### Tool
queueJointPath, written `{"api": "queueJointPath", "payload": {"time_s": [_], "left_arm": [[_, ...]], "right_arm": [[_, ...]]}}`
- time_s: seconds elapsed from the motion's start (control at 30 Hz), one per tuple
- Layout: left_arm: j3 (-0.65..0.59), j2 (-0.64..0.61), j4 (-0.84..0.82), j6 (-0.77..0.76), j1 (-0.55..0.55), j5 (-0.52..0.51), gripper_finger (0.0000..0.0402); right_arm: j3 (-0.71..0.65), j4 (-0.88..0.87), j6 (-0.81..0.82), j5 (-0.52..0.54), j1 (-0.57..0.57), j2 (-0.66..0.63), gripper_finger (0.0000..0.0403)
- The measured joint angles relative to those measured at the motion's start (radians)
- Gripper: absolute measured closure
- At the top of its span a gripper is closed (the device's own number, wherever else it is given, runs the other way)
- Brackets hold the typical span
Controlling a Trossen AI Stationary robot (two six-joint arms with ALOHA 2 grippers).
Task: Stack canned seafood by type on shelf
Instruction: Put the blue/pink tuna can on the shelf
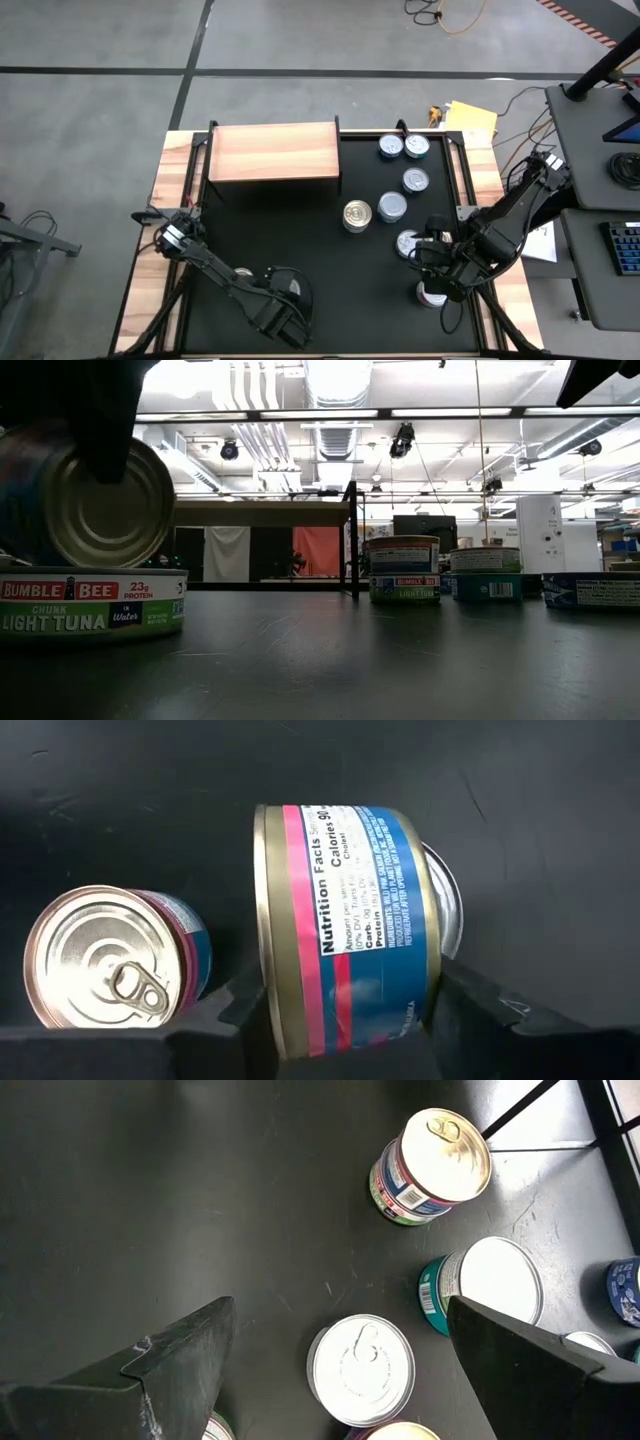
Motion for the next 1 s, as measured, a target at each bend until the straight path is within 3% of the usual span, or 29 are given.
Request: {"api": "queueJointPath", "payload": {"time_s": [0.2, 0.43, 0.63, 1.0], "left_arm": [[0.153, 0.0, -0.145, 0.134, -0.001, -0.05, 0.0228], [0.346, -0.004, -0.142, 0.495, 0.018, -0.347, 0.0228], [0.491, -0.006, -0.142, 0.902, 0.079, -0.528, 0.0228], [0.405, -0.115, -0.143, 1.432, 0.299, -0.572, 0.0228]], "right_arm": [[0.0, 0.0, 0.0, 0.004, 0.0, 0.0, 0.0049], [-0.004, 0.011, -0.002, 0.044, 0.0, 0.0, 0.0049], [-0.005, 0.01, -0.066, 0.118, -0.017, -0.002, 0.0049], [-0.005, 0.001, -0.078, 0.22, -0.049, -0.02, 0.0049]]}}
